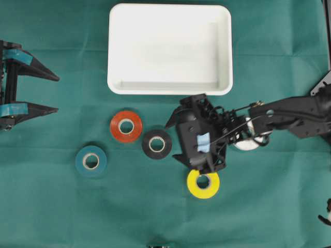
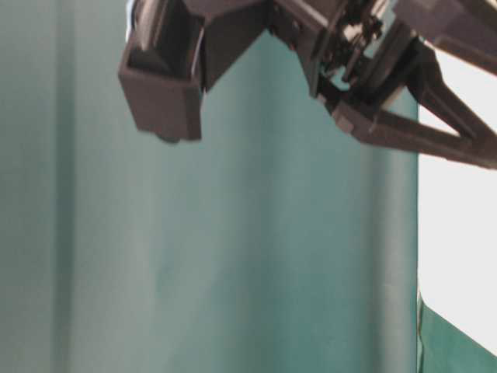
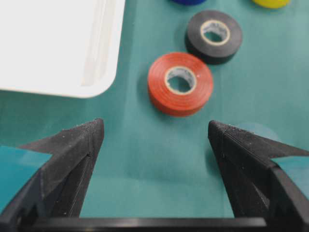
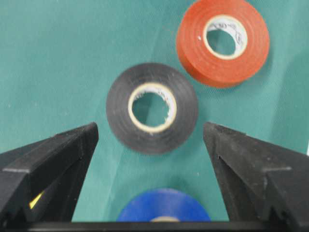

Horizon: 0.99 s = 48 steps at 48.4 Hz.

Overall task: Put the tape alternately from left to right into the white case.
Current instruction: 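Move the right gripper over the black tape roll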

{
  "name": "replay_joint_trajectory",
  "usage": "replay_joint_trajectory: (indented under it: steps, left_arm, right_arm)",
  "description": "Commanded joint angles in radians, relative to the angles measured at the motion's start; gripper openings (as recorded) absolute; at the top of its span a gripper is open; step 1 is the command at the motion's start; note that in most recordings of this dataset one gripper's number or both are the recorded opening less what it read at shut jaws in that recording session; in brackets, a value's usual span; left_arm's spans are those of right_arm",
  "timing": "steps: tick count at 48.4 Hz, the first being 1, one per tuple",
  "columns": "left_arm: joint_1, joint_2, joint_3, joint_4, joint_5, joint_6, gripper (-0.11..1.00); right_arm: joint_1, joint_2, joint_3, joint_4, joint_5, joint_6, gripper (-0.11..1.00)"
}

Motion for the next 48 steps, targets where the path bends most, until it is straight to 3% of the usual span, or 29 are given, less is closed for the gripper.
replay_joint_trajectory:
  steps: [1, 16, 32, 48]
  left_arm:
    - [-0.002, -0.009, -0.006, 0.0, -0.008, 0.0, 0.91]
    - [-0.002, -0.058, 0.028, 0.0, -0.011, -0.003, 0.91]
    - [-0.002, -0.063, 0.028, 0.0, -0.011, -0.005, 0.91]
    - [-0.002, -0.051, 0.026, 0.0, -0.038, -0.006, 0.91]
  right_arm:
    - [0.005, 0.003, -0.043, 0.0, 0.005, 0.0, 0.81]
    - [0.02, 0.048, -0.078, 0.0, 0.032, 0.0, 0.81]
    - [0.054, 0.126, -0.149, 0.0, 0.222, 0.0, 0.81]
    - [0.054, 0.132, -0.155, -0.002, 0.209, -0.002, 0.81]
